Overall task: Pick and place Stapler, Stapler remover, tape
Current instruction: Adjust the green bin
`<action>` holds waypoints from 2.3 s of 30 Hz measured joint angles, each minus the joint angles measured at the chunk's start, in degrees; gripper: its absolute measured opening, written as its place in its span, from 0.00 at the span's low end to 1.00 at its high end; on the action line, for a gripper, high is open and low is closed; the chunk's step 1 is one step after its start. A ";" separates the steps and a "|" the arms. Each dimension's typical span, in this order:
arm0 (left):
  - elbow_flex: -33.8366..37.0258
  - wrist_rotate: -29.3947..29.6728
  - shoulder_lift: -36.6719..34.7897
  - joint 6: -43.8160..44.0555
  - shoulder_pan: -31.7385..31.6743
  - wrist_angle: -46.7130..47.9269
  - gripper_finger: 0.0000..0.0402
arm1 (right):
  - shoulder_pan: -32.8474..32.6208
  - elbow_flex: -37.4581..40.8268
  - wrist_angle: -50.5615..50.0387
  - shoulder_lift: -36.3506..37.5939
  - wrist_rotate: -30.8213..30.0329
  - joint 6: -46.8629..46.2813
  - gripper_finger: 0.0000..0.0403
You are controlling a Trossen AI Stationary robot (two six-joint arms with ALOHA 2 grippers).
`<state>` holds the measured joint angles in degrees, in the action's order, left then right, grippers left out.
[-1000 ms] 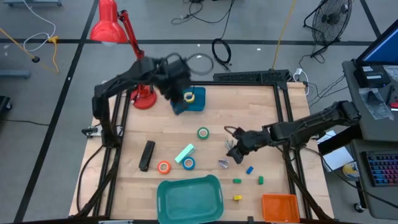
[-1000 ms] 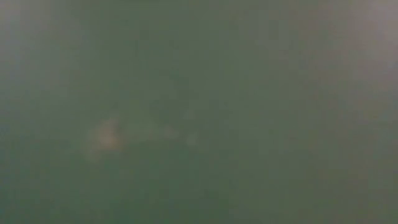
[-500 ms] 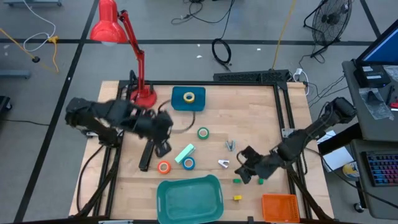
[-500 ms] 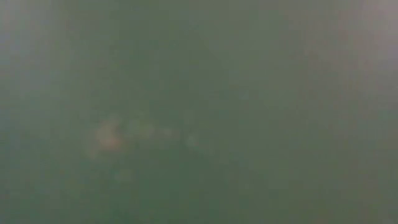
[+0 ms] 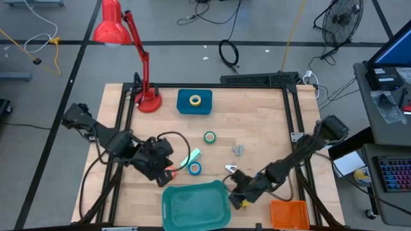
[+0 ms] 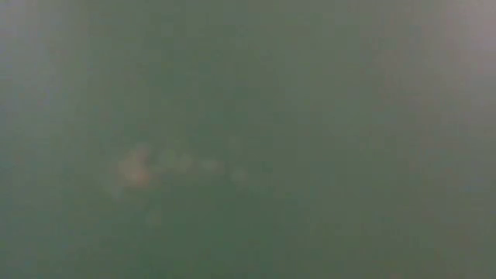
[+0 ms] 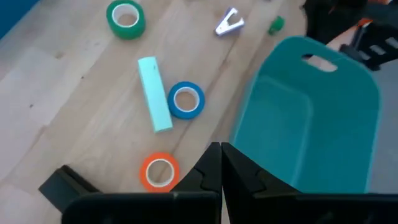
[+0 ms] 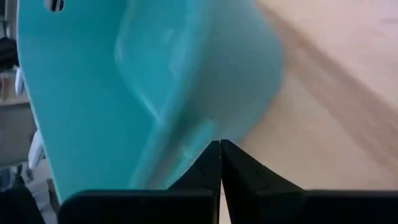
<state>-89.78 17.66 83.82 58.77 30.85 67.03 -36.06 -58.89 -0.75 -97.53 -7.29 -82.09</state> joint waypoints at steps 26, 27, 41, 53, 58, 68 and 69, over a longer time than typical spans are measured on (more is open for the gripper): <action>-0.07 13.04 -4.44 14.46 12.34 5.78 0.00 | 11.44 -26.06 -1.12 -17.58 8.87 18.35 0.00; -0.07 13.43 -4.44 15.16 12.68 6.29 0.00 | 11.54 -26.08 -1.12 -17.56 8.86 18.45 0.00; -0.07 15.93 -4.44 17.23 13.29 6.44 0.00 | 12.22 -26.08 -0.68 -17.60 10.39 17.93 0.00; -0.07 16.45 -4.42 16.27 11.99 5.46 0.00 | 13.00 -26.01 2.29 -17.65 8.62 18.06 0.00; -0.07 16.02 -4.42 15.13 11.92 3.06 0.00 | 13.70 -26.01 2.41 -17.69 8.40 18.83 0.00; 2.44 5.06 -3.85 14.77 19.32 -9.61 0.00 | 12.96 -25.99 -1.12 -16.00 3.86 18.85 0.00; 3.67 5.01 -3.85 16.61 20.63 -11.02 0.00 | 12.91 -25.99 -1.18 -15.84 3.93 18.79 0.00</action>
<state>-86.11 22.67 79.96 75.38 51.47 56.01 -23.15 -84.88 -1.93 -113.37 -3.36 -63.31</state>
